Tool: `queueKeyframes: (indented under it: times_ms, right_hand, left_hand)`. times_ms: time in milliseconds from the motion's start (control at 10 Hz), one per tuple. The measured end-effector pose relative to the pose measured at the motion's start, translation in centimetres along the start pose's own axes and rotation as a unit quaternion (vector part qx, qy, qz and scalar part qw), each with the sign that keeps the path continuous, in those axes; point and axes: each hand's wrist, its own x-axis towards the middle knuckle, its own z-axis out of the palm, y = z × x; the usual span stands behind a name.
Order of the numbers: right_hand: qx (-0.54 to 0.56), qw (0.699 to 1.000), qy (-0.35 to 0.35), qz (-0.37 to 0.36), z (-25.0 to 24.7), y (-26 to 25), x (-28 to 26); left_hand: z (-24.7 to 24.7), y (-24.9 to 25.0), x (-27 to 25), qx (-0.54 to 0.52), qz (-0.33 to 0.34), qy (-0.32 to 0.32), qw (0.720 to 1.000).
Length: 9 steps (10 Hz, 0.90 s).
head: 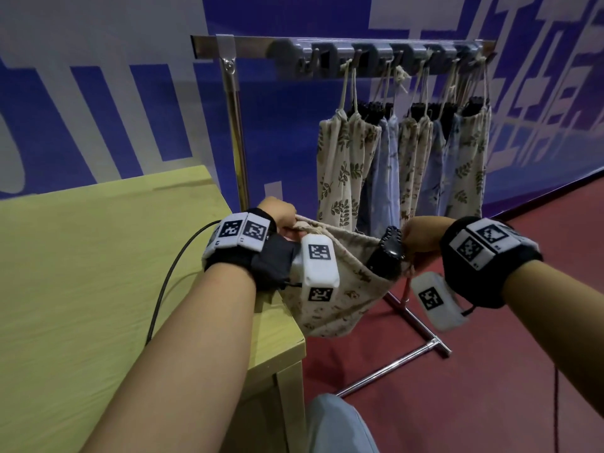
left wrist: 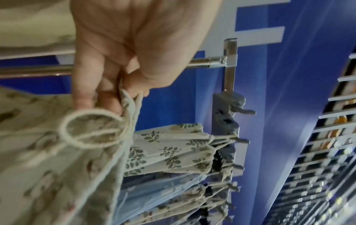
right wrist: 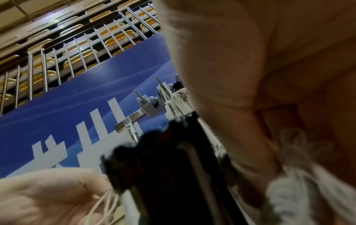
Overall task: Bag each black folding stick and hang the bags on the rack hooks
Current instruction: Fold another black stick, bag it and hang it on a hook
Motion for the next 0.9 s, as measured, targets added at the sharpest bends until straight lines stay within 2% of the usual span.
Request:
queueKeyframes:
  times_ms: [100, 200, 300, 400, 500, 600, 700, 800, 900]
  right_hand:
    - [0.095, 0.995, -0.035, -0.001, -0.1, -0.7, -0.3]
    - [0.133, 0.988, -0.064, -0.036, -0.2, -0.9, 0.0]
    - [0.151, 0.987, -0.054, -0.033, -0.2, -1.3, 0.3]
    - [0.097, 0.995, -0.003, -0.037, 0.0, -1.7, 0.7]
    - [0.144, 0.988, 0.037, -0.037, -0.1, -1.7, 0.7]
    - [0.216, 0.97, 0.112, -0.031, -0.3, -1.0, 1.0]
    - [0.235, 0.954, 0.182, -0.037, -0.3, -0.6, 1.3]
    - [0.197, 0.947, 0.245, -0.059, 0.0, -0.4, 1.6]
    - [0.168, 0.947, 0.265, -0.071, 0.2, -0.2, 1.7]
  left_hand:
    - [-1.1, -0.2, 1.6, -0.117, -0.034, -0.013, 0.992]
    - [-1.8, -0.3, 1.0, -0.208, -0.041, 0.007, 0.977]
    - [-2.4, -0.6, 1.6, -0.286, -0.074, 0.006, 0.955]
    - [-2.9, -0.9, 1.3, -0.313, -0.061, -0.038, 0.947]
    - [-3.2, -0.7, 0.6, -0.372, -0.079, -0.05, 0.924]
    - [-2.9, -0.5, 0.2, -0.362, -0.056, -0.05, 0.929]
    - [-2.6, -0.3, -0.1, -0.324, -0.045, -0.047, 0.944]
    - [-2.6, -0.3, 0.2, -0.342, -0.059, -0.051, 0.937]
    - [-2.8, -0.3, 0.6, -0.358, -0.059, -0.049, 0.931]
